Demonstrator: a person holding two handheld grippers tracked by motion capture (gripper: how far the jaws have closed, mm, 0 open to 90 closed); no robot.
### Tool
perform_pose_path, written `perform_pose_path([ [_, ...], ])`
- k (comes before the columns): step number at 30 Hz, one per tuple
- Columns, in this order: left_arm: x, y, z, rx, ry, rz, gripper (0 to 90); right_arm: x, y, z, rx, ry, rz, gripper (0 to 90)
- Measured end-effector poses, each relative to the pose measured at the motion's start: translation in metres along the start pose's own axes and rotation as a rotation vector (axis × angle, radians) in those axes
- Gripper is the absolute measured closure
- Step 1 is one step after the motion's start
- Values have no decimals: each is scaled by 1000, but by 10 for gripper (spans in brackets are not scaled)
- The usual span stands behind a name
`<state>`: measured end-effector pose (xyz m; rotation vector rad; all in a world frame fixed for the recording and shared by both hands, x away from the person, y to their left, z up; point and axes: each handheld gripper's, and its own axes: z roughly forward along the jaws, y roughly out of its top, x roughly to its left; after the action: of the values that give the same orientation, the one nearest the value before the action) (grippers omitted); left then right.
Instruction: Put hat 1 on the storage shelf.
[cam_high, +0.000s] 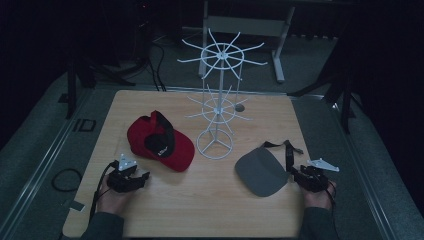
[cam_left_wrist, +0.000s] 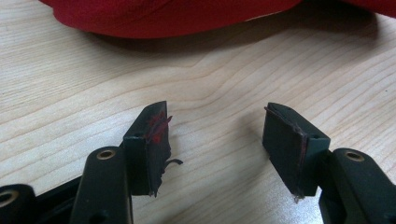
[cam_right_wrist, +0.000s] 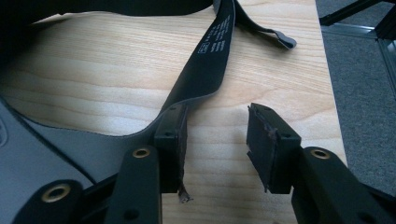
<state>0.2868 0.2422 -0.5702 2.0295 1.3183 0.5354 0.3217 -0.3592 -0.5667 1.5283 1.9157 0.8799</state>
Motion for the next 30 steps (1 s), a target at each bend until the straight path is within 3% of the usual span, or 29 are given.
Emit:
perform_pose_path([
  [8,-1,0,-2,11,-7,6,437,1,1,1,4,11,-9,518],
  [13,-7,1,-9,44,13,20,532,2,1,1,5,17,-13,485],
  [16,-9,5,-16,26,-34,0,533,2,1,1,7,20,-16,471],
  [21,-23,15,-26,11,-81,37,533,2,1,1,8,21,-16,461],
  [30,-34,21,-30,0,-115,35,501,3,1,2,11,9,-7,426],
])
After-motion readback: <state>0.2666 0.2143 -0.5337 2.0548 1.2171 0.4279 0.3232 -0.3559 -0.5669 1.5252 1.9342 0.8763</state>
